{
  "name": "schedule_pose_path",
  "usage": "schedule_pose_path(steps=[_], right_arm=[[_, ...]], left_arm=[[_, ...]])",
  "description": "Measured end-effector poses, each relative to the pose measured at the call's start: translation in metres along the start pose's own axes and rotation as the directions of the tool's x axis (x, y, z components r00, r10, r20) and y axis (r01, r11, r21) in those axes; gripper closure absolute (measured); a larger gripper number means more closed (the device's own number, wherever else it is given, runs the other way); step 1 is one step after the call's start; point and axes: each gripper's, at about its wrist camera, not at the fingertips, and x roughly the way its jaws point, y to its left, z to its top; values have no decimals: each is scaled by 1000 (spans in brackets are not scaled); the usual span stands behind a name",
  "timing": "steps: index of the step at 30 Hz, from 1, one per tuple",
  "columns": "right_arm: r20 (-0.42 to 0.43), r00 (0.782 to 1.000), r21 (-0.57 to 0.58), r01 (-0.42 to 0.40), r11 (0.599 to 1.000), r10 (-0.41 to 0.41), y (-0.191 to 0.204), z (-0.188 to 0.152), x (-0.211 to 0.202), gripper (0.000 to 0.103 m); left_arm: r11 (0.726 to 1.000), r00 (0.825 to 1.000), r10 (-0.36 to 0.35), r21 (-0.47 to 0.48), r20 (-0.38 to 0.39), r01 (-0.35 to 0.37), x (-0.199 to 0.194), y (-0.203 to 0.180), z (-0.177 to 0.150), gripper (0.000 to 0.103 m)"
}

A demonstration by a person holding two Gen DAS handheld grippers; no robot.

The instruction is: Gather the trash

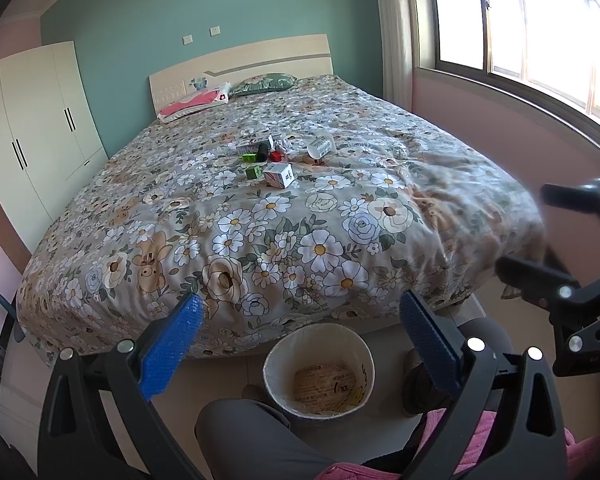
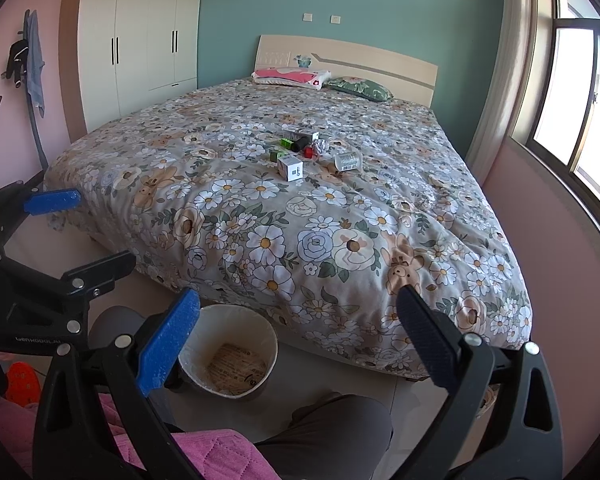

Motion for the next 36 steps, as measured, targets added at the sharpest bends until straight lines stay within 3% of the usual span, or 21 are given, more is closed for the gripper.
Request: schedule_pose_path(steps=[36], right_arm=[[-4,1000,-6,2,1000,-2,1,-3,-2,7]], left_arm=[[1000,1000,6,10,9,-6,0,-5,3,3]])
